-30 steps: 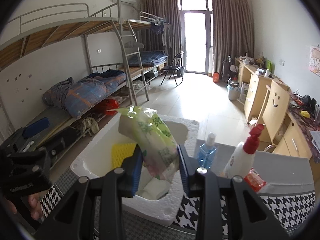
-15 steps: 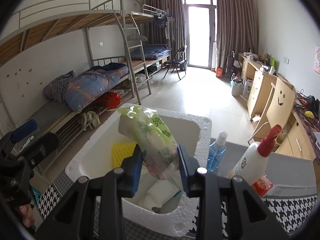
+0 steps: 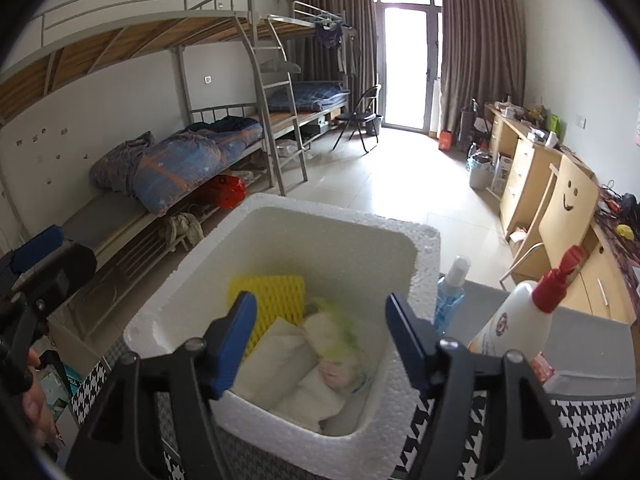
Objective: Organize soft objects
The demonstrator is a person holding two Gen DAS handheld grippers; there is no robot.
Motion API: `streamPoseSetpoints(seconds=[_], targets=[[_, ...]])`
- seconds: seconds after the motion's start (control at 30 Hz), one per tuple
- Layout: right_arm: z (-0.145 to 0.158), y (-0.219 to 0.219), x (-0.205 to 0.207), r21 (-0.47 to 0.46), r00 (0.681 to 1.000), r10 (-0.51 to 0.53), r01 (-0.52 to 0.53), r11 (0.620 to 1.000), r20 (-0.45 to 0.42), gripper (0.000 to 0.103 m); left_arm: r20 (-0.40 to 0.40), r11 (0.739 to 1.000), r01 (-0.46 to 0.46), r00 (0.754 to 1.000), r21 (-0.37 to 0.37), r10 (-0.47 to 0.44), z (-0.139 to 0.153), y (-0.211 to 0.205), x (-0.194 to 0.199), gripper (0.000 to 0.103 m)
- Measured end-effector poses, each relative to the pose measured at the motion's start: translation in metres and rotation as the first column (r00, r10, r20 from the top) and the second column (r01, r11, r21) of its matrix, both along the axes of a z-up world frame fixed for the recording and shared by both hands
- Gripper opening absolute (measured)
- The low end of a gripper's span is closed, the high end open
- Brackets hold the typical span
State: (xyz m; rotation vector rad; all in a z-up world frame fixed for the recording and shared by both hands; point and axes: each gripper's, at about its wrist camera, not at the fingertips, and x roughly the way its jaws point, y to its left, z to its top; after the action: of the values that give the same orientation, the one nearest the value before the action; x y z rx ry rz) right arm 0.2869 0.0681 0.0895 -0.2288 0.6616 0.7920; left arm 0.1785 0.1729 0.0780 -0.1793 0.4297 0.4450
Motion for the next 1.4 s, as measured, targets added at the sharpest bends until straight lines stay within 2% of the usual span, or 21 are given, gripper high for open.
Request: streamPoseSetpoints(seconds=[0.67,0.73,0.8,0.97,1.23,1.4], targets=[[0.021,-0.039,-0.023,0.041,0.997,-0.047,0.044,0.998,0.065,0.071,0.029,0.997,0.070,0.997,0.030,-0.071,0.012,-0.031,-0.014,0.102],[0.023,-0.046,-0.029,0.049,0.995,-0.057,0.053,0.997,0.084,0.076,0.032,0.996,0.080,0.996,0.031,-0.081,0.012,-0.033,-0.017,0.102],[0.026,-0.052,-0.035,0.066,0.993,-0.064,0.058,0.996,0.102,0.085,0.037,0.996,0.084,0.996,0.030,-0.085,0.013,-0.036,-0.021,0.102],[0.035,-0.063,-0.053,0.105,0.986,-0.083,0.067,0.992,0.148,0.092,0.059,0.993,0.109,0.992,0.044,-0.111,0.015,-0.048,-0.034,0.102],[0.040,-0.082,-0.078,0.149,0.972,-0.125,0.096,0.984,0.200,0.095,0.114,0.988,0.140,0.982,0.070,-0.148,0.018,-0.066,-0.062,0.102],[0.039,-0.105,-0.087,0.189,0.970,-0.159,0.124,0.974,0.184,0.095,0.136,0.983,0.165,0.975,0.075,-0.174,0.016,-0.078,-0.076,0.102]])
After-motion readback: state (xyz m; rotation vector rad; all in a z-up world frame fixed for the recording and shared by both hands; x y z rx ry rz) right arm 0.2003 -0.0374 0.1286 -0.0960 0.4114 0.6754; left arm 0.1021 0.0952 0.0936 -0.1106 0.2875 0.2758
